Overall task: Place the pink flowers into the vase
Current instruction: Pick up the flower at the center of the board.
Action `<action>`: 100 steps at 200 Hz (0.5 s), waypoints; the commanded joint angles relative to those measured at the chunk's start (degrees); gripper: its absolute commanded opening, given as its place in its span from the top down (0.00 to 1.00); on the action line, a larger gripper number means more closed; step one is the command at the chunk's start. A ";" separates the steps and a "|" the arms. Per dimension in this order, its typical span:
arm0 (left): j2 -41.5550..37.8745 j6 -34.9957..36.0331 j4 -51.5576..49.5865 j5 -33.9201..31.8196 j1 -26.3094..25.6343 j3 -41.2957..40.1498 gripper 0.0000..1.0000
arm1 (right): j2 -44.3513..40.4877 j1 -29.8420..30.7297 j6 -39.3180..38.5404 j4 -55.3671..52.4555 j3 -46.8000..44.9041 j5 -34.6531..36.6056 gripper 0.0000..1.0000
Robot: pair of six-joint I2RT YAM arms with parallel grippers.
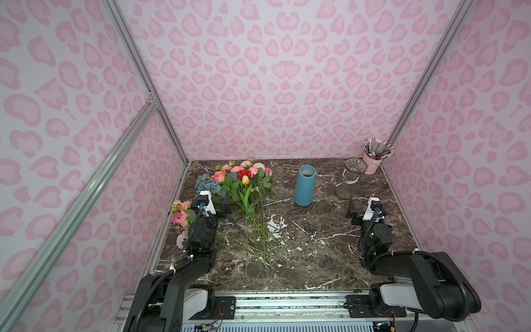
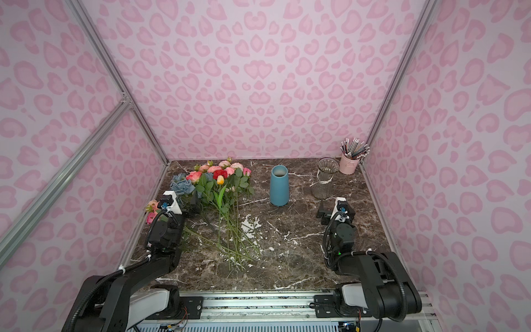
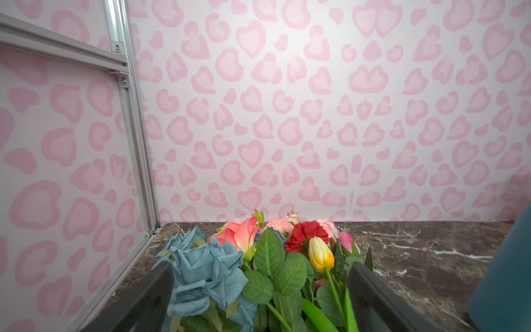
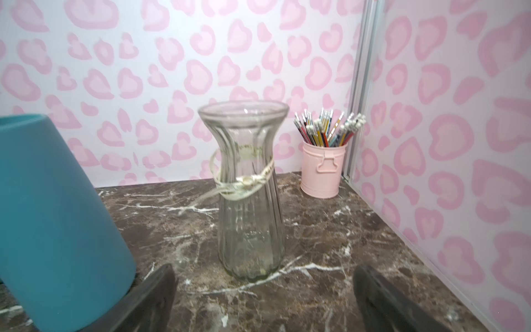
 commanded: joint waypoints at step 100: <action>-13.99 -29.52 -61.18 -14.83 -9.70 32.93 0.03 | -22.66 21.35 19.32 -61.60 23.78 0.07 0.01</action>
